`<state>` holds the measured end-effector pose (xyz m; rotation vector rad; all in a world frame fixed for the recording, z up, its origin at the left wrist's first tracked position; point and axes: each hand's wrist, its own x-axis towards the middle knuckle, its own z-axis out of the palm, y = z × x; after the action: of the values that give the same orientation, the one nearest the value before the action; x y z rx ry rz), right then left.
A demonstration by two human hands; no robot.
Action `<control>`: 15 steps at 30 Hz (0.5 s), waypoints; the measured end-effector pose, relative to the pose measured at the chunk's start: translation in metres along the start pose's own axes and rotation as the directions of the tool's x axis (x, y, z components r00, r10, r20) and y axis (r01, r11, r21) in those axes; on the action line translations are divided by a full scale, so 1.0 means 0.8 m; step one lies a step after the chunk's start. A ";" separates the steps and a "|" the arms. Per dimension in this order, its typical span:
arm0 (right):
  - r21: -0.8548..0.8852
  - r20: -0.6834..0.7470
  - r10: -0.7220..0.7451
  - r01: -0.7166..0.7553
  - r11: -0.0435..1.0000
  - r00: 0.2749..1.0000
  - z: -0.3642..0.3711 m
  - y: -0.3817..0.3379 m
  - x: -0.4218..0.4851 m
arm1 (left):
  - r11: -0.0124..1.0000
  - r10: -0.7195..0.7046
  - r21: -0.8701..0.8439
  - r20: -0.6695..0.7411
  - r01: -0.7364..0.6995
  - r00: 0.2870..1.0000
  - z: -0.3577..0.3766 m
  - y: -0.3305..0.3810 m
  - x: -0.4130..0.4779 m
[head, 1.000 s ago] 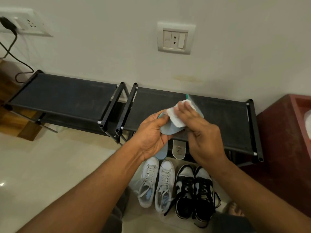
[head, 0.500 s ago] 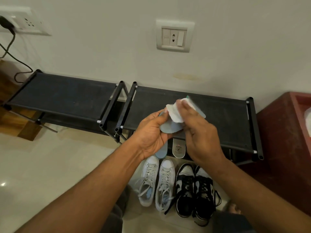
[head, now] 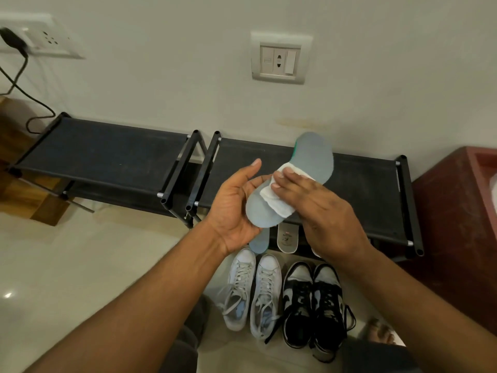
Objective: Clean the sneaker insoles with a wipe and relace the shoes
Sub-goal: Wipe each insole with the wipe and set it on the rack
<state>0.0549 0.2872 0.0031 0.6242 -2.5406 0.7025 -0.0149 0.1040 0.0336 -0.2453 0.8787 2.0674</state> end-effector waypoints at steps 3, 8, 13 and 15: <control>0.005 0.009 -0.052 0.052 0.999 0.999 -0.001 -0.007 -0.001 | 0.999 -0.053 -0.005 0.013 0.053 0.998 0.001 0.001 -0.001; -0.022 0.040 -0.057 0.058 0.998 0.998 0.001 -0.009 0.000 | 0.997 -0.071 0.009 0.071 0.070 0.995 -0.002 -0.004 0.000; 0.053 0.001 0.178 -0.178 0.983 0.984 -0.016 -0.001 0.005 | 0.980 0.047 0.187 0.121 -0.069 0.992 -0.001 -0.007 -0.001; 0.075 0.014 0.175 -0.175 0.982 0.985 -0.011 -0.008 0.004 | 0.975 0.062 0.206 0.132 -0.089 0.989 -0.005 -0.007 -0.001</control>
<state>0.0583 0.2863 0.0142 0.4313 -2.6078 0.8626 -0.0106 0.1034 0.0280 0.0329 1.0343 2.0151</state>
